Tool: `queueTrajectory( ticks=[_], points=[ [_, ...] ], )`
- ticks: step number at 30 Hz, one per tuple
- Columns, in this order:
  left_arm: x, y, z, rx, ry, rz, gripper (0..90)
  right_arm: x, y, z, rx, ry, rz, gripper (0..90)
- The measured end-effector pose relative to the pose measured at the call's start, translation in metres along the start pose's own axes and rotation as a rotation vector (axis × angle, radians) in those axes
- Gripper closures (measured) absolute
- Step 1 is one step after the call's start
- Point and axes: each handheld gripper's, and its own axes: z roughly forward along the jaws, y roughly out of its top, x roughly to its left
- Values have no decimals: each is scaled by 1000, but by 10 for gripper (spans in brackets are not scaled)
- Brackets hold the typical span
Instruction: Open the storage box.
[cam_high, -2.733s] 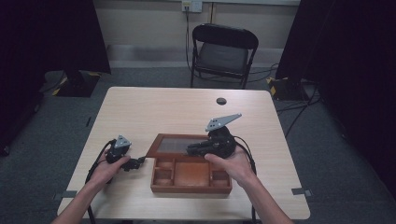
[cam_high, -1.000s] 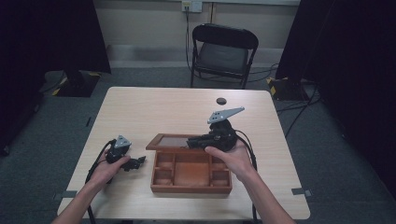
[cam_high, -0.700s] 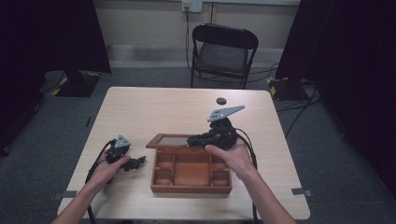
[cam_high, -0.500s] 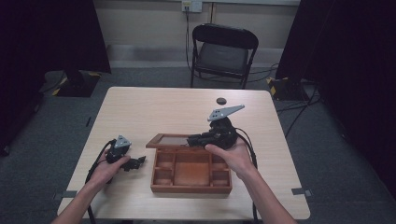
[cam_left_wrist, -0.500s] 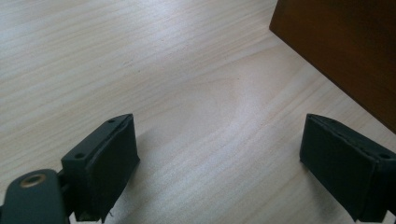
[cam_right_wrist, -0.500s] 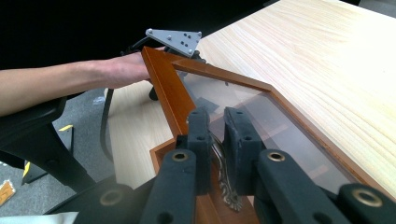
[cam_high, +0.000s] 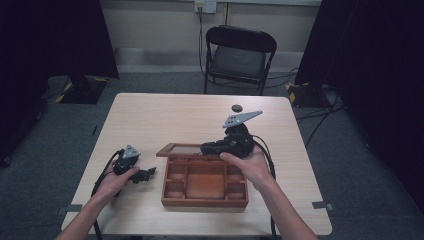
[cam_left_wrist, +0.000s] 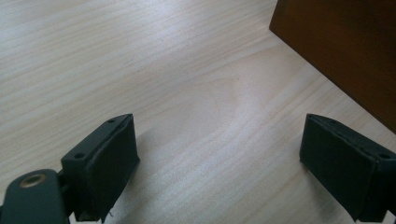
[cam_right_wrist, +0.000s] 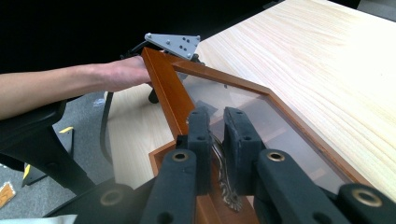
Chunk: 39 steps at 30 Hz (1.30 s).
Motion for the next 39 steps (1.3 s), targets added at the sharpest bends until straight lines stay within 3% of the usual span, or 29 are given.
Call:
queueTrajectory(
  ticks=[39],
  points=[
    [0,0,0,-2,1,-1,105,-4,4,1,-17,12,7,821]
  ],
)
